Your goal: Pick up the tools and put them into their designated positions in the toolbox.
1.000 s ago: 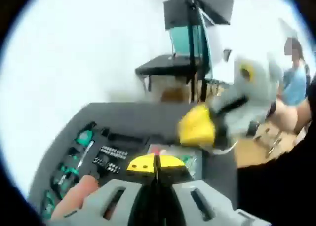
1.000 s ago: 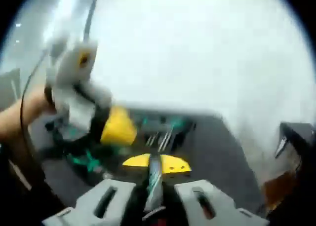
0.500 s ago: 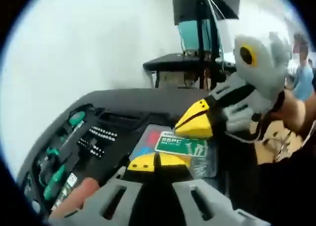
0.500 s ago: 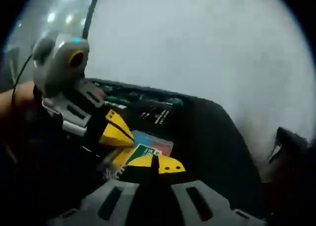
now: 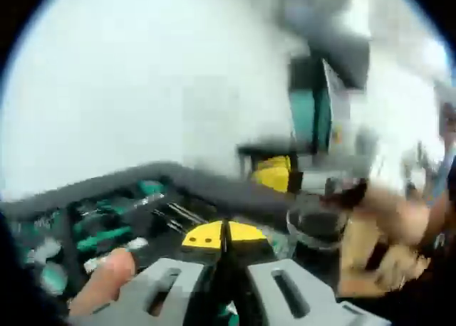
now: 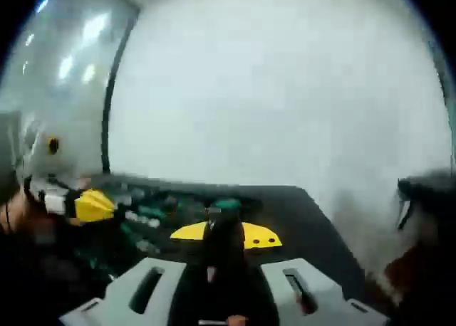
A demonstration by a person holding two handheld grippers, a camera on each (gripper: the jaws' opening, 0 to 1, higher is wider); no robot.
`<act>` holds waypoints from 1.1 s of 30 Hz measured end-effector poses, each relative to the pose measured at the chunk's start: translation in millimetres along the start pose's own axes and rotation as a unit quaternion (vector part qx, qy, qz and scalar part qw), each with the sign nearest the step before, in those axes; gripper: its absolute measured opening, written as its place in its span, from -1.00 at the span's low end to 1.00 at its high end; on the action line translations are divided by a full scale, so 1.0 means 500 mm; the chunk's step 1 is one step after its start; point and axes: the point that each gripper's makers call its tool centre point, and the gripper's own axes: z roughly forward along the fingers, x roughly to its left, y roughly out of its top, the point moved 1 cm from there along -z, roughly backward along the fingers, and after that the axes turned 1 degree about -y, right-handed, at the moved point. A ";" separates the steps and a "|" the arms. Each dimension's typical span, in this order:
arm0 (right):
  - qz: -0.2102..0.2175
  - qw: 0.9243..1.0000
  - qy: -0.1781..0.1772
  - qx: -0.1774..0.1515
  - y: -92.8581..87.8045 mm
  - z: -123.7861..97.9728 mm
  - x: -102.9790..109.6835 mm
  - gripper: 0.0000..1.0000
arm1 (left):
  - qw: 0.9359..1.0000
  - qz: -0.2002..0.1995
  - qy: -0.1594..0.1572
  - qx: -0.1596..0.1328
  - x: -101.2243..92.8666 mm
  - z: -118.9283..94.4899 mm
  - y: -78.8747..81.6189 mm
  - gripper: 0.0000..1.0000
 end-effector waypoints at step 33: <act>0.063 0.996 -0.054 0.019 -0.125 0.066 -0.107 -0.63 | 0.807 0.025 0.016 -0.589 -0.133 -0.595 0.591 0.92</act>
